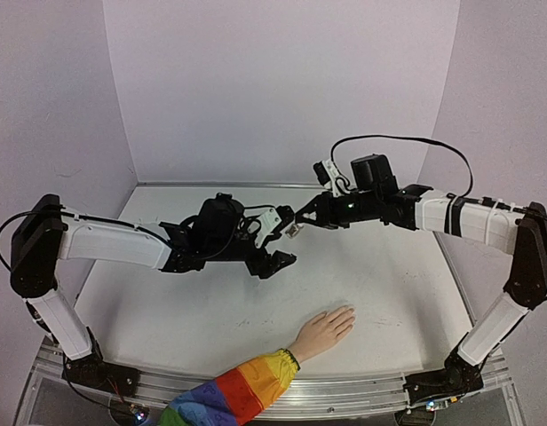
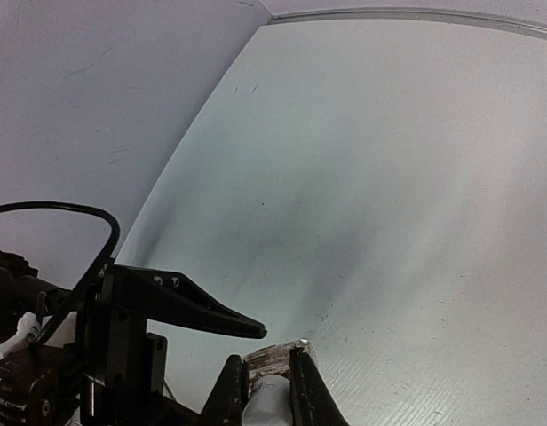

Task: Paint the nails

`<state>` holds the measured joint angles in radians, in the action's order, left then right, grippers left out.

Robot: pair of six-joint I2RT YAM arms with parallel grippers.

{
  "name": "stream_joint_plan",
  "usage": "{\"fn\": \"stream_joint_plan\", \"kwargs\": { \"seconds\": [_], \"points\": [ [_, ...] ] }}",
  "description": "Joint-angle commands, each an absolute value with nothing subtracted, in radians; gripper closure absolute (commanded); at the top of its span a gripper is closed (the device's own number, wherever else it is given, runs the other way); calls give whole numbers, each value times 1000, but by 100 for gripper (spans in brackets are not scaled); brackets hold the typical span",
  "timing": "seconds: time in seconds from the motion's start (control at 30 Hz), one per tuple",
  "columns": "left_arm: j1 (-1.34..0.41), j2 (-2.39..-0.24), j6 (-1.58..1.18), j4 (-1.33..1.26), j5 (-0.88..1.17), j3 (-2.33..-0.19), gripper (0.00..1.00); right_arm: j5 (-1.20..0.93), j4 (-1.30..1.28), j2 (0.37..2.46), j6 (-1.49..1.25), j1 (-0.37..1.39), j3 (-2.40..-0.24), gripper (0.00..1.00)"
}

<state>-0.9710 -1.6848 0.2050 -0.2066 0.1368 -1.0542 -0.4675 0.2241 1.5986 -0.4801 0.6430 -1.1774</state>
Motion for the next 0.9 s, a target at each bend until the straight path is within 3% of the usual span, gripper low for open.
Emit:
{"fn": "stream_joint_plan", "kwargs": {
  "seconds": [0.0,0.6,0.87],
  "points": [
    [-979,-1697,222,-283,84,-1137,29,-484,255,1567,-495,664,-1242,100],
    [-980,-1714,227,-284,15,-1177,59,-494,242,1621,-481,692,-1290,100],
    [-980,-1720,226,-284,9,-1192,59,-498,232,1633,-475,703,-1299,100]
  ]
}}
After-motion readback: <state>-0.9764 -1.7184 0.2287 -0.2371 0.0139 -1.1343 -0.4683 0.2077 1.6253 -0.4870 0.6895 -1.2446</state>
